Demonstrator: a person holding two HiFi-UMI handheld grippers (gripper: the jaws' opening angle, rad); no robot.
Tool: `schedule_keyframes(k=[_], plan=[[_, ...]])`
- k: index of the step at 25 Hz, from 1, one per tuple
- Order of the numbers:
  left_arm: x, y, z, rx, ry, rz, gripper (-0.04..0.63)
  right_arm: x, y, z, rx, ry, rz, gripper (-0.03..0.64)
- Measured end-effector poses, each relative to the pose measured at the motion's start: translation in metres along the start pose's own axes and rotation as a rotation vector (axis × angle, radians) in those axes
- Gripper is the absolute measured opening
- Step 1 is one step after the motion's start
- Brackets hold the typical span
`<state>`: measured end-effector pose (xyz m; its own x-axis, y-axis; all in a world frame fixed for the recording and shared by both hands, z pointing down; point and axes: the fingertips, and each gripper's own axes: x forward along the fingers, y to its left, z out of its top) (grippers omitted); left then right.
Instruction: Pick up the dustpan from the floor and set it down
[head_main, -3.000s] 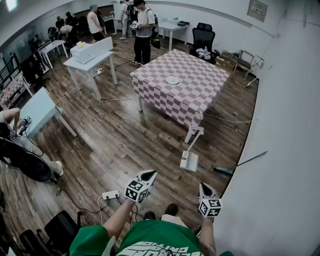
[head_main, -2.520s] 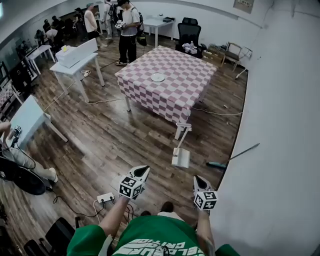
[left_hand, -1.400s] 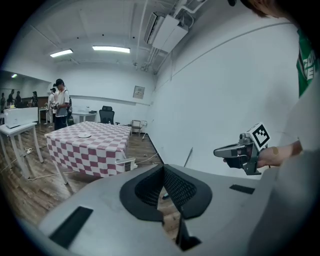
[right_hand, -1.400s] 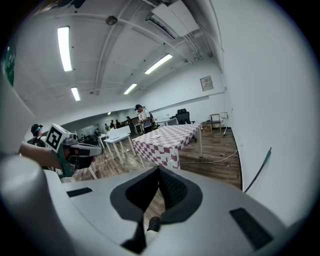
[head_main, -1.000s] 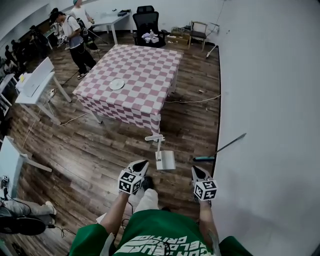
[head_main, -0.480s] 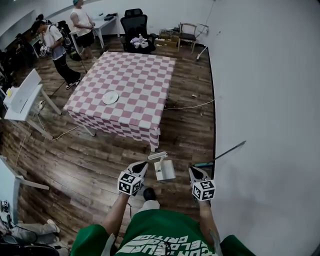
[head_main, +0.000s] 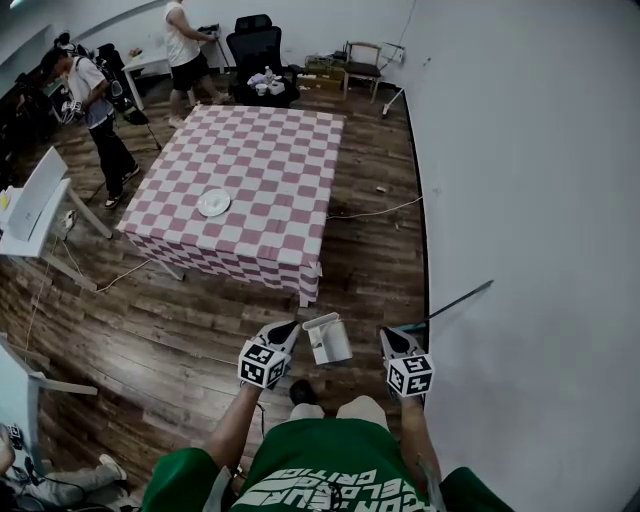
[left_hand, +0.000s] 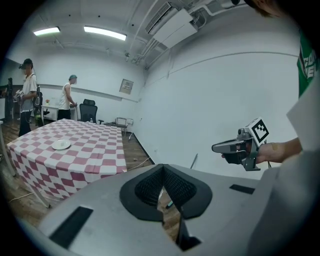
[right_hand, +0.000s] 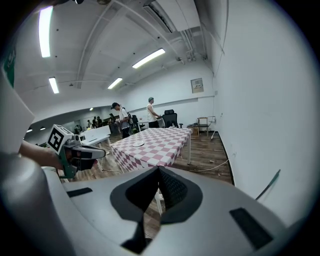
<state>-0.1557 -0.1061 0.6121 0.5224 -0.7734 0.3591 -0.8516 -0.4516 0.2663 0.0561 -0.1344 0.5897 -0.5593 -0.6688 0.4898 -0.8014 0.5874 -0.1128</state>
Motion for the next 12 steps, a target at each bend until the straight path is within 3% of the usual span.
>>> schedule_keyframes(k=[12], plan=[[0.032,0.018,0.001,-0.01,0.031,0.021,0.005,0.031,-0.017,0.012,-0.017,0.014,0.041,0.008]])
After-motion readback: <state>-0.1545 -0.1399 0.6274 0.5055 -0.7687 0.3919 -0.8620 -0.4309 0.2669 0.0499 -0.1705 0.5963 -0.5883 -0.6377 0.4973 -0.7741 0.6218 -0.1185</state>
